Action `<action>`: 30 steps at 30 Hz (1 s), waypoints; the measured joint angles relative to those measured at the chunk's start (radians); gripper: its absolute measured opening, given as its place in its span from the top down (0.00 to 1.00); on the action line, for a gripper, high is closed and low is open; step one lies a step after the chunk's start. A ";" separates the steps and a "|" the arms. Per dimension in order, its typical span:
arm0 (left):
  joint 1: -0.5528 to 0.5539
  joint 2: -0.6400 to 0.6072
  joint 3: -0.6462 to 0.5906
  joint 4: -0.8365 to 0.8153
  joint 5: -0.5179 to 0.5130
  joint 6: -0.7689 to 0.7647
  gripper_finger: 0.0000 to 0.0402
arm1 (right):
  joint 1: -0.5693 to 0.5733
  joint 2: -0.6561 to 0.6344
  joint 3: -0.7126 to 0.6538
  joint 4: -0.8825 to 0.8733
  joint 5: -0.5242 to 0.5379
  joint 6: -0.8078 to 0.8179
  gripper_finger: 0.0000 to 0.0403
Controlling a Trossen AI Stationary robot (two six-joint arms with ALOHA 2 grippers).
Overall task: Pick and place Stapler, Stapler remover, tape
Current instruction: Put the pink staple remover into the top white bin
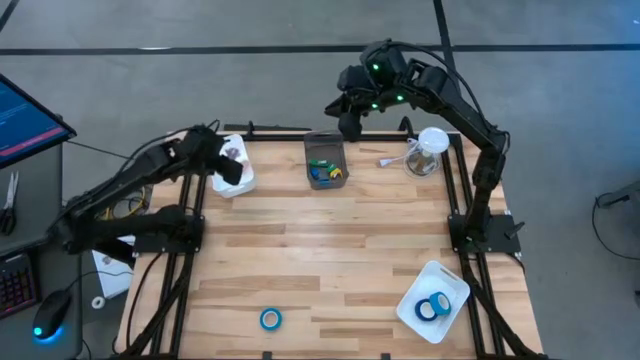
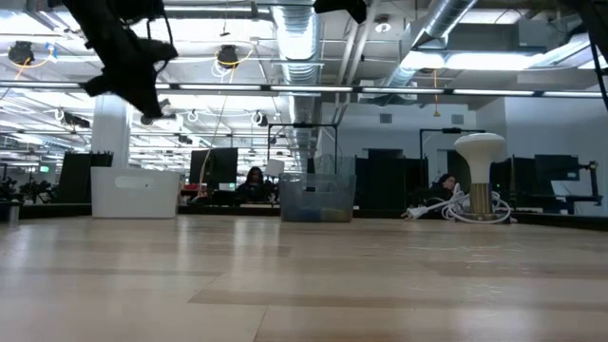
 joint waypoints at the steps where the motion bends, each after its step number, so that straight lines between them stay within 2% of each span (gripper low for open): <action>1: 0.005 0.021 0.000 -0.014 0.000 -0.001 0.96 | 0.000 0.000 0.000 0.000 0.000 0.000 0.92; 17: 0.014 0.336 0.000 -0.036 -0.003 0.010 0.96 | 0.000 0.000 0.000 0.000 0.000 0.005 0.97; 28: 0.014 0.450 0.001 -0.023 -0.002 0.017 0.96 | 0.000 0.000 0.000 0.001 0.000 0.006 0.97; 30: 0.014 0.461 0.001 -0.019 -0.010 0.008 0.93 | 0.000 0.000 0.000 0.001 0.000 0.007 0.97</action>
